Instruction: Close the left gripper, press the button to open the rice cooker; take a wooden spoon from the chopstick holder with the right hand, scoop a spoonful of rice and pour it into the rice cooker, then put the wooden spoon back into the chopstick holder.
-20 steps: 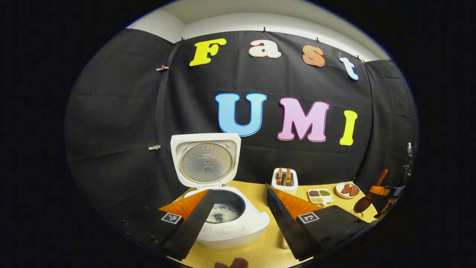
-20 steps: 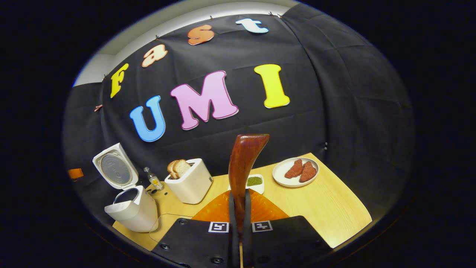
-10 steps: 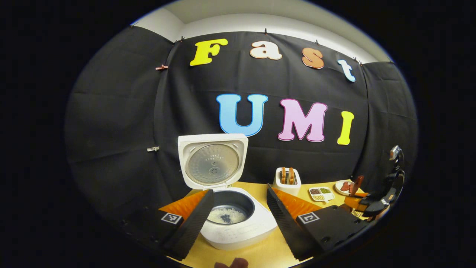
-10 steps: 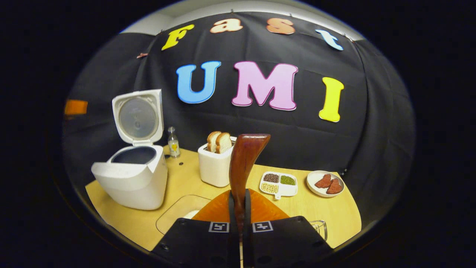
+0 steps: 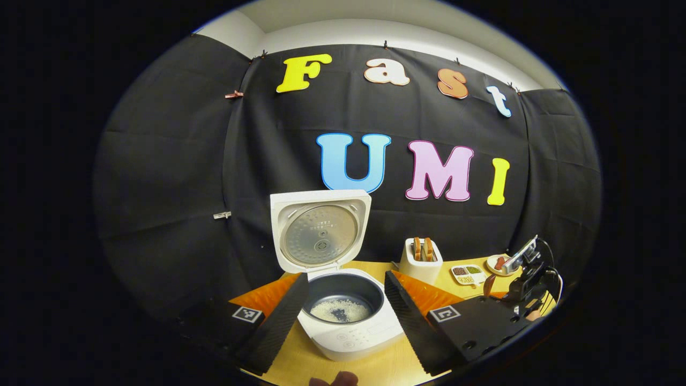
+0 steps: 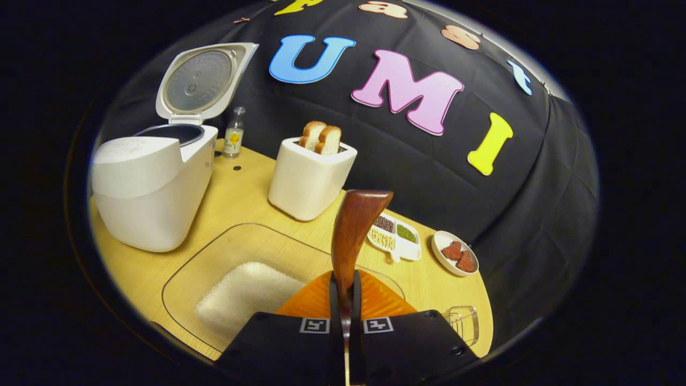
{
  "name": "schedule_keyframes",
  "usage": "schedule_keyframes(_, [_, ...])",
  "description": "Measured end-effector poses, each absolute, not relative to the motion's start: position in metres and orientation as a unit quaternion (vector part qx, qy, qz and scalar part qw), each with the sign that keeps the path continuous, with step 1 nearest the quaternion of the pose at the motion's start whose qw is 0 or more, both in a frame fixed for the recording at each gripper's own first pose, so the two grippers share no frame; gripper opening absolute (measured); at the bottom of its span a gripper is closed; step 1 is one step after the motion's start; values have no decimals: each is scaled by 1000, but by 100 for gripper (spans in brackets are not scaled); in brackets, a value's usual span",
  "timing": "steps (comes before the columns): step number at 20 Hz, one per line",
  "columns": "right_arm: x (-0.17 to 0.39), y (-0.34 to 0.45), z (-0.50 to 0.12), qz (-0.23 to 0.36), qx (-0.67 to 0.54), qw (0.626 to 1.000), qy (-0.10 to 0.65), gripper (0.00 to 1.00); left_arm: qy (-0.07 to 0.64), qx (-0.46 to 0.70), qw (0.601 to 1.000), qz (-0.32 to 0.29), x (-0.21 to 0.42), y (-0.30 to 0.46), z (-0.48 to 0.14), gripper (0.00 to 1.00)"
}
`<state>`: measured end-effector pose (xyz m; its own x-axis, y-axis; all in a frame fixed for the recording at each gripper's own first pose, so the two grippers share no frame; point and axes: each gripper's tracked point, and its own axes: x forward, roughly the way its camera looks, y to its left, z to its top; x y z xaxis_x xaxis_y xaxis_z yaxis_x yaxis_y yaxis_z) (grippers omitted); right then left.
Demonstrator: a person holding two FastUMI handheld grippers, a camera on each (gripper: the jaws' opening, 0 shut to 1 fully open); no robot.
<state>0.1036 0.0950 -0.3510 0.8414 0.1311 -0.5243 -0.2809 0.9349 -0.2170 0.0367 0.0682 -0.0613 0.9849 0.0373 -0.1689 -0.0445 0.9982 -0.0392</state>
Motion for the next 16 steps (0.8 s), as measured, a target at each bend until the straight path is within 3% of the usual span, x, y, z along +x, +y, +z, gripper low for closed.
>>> schedule_keyframes(3, [92,104,-360,77,-75,946,307,8,86,-22,996,16,36,77,-64,97])
schedule_keyframes(7, [88,118,-360,29,126,931,342,8,85,-34,996,15,35,86,-65,97])
schedule_keyframes(11, [85,100,-364,-13,291,890,350,8,89,-51,995,18,32,93,-70,98])
schedule_keyframes(16, [84,64,-348,-27,415,856,307,8,88,-51,995,18,31,96,-68,95])
